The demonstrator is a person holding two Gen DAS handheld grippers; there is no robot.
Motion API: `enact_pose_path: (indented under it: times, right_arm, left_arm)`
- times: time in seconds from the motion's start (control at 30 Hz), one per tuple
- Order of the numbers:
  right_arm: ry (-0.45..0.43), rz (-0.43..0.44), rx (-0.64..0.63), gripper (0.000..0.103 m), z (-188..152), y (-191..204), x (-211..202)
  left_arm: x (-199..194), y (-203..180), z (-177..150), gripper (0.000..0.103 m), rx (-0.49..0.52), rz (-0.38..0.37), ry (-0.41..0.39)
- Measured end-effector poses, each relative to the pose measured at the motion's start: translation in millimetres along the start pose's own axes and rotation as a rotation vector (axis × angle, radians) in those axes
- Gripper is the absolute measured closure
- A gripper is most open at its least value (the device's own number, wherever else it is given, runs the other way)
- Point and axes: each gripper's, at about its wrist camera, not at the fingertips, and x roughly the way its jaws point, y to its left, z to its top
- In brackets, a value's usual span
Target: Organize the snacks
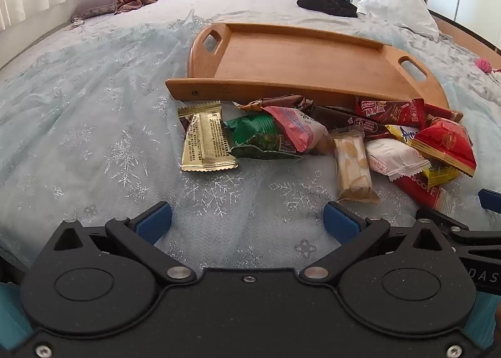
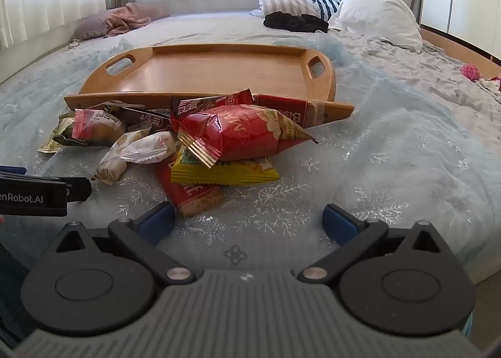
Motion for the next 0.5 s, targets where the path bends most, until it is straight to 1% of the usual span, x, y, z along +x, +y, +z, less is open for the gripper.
enact_pose_path:
  times: [0.5]
  right_arm:
    - [0.000,0.002,0.002,0.000,-0.7,0.5,-0.2]
  left_arm:
    - [0.3,0.0,0.2,0.000,0.002,0.002,0.005]
